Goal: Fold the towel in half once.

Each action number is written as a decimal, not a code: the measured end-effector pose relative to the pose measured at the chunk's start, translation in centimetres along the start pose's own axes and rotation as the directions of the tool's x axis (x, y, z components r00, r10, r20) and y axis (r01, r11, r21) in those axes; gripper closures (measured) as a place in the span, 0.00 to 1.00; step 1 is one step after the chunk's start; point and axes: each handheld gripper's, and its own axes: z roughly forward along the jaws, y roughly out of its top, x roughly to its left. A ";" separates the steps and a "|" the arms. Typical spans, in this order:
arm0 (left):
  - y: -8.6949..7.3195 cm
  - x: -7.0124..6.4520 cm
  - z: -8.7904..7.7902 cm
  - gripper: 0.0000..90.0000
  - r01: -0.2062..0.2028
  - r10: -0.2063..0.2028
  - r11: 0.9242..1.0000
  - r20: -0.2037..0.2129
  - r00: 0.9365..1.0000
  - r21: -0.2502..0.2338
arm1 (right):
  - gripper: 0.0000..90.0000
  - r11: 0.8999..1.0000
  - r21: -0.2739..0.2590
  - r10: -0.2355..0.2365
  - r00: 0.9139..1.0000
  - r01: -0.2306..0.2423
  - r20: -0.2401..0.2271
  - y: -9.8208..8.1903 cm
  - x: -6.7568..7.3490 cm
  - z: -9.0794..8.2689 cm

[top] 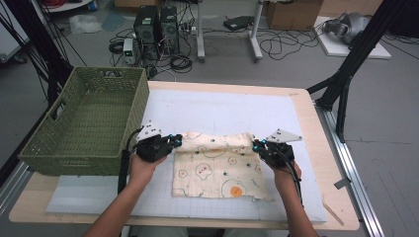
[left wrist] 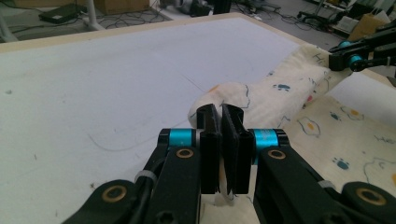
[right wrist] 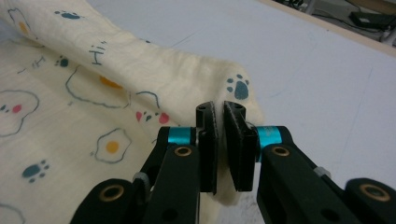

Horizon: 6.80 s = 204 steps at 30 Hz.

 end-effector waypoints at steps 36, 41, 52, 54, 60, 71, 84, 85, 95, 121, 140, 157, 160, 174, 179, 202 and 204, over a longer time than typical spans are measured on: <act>-3.3 -1.7 -3.0 0.51 -0.004 -0.001 0.999 0.084 0.996 0.053 | 0.65 0.999 -0.023 0.020 0.994 -0.022 -0.112 -5.4 2.1 -5.2; -3.2 -0.6 -3.6 0.50 0.030 -0.032 0.999 0.050 0.998 0.036 | 0.63 0.995 -0.082 0.052 0.994 -0.060 -0.095 -5.4 1.1 -6.5; -3.8 -1.2 -2.5 0.57 0.005 -0.011 0.990 0.045 0.999 0.142 | 0.62 0.994 -0.087 0.063 0.996 -0.068 -0.067 -5.7 0.6 -7.0; -3.9 -1.4 -2.3 0.59 -0.006 -0.003 0.986 0.049 0.999 0.166 | 0.61 0.996 -0.066 0.059 0.996 -0.064 -0.067 -5.7 0.8 -6.7; -4.2 -1.6 -2.0 0.61 -0.013 0.000 0.980 0.066 0.998 0.200 | 0.60 0.997 -0.056 0.057 0.996 -0.061 -0.065 -5.7 0.8 -6.4; -4.6 -2.7 -0.6 0.98 -0.105 0.108 0.959 0.004 0.994 0.265 | 0.59 0.996 -0.049 0.064 0.995 -0.068 -0.073 -5.7 0.9 -6.2; -4.9 -3.6 -0.2 0.75 -0.126 0.143 0.956 -0.043 0.989 0.266 | 0.58 0.997 -0.044 0.061 0.995 -0.065 -0.078 -5.8 1.0 -5.9; -4.9 -3.7 -0.2 0.80 -0.142 0.159 0.956 -0.049 0.986 0.258 | 0.58 0.997 -0.046 0.057 0.995 -0.060 -0.077 -5.7 1.0 -5.9; -4.3 -2.4 -1.3 0.96 -0.029 0.032 0.989 -0.020 0.999 0.143 | 0.58 0.997 -0.043 0.064 0.995 -0.068 -0.080 -5.8 0.9 -5.9; -3.0 0.5 -0.1 0.50 0.067 -0.060 0.989 -0.062 0.996 0.131 | 0.45 0.996 -0.021 0.088 0.996 -0.088 0.002 -3.8 -0.1 -2.1; -3.0 0.9 2.2 0.95 -0.040 0.054 0.961 -0.044 0.998 0.274 | 0.91 0.991 0.115 0.088 0.982 -0.069 -0.170 -4.1 -0.5 1.1; -2.9 1.7 2.7 0.95 0.028 0.003 0.981 -0.162 0.987 0.193 | 0.92 0.994 0.109 -0.003 0.998 -0.004 0.065 -2.6 1.0 2.7; -2.9 1.7 2.7 0.94 0.030 0.002 0.979 -0.158 0.987 0.201 | 0.90 0.993 0.116 -0.013 0.997 0.003 0.082 -2.5 1.1 3.1; -2.1 2.2 0.0 0.52 0.077 -0.072 0.994 -0.076 0.995 0.073 | 0.49 0.998 -0.013 0.057 0.995 -0.056 0.087 -3.5 -0.5 -1.4; -1.7 1.9 -1.0 0.38 0.074 -0.073 0.997 -0.034 0.997 0.024 | 0.40 0.998 -0.012 0.063 0.997 -0.062 0.048 -4.8 -0.2 -3.2; -2.0 -0.1 -2.6 0.25 -0.016 0.021 0.996 0.059 0.998 -0.084 | 0.14 0.995 -0.092 0.058 0.995 -0.051 0.080 -5.4 0.5 -6.0; -2.1 0.1 -2.6 0.25 -0.037 0.043 0.996 0.068 0.997 -0.086 | 0.14 0.995 -0.091 0.057 0.995 -0.050 0.084 -5.3 0.5 -6.0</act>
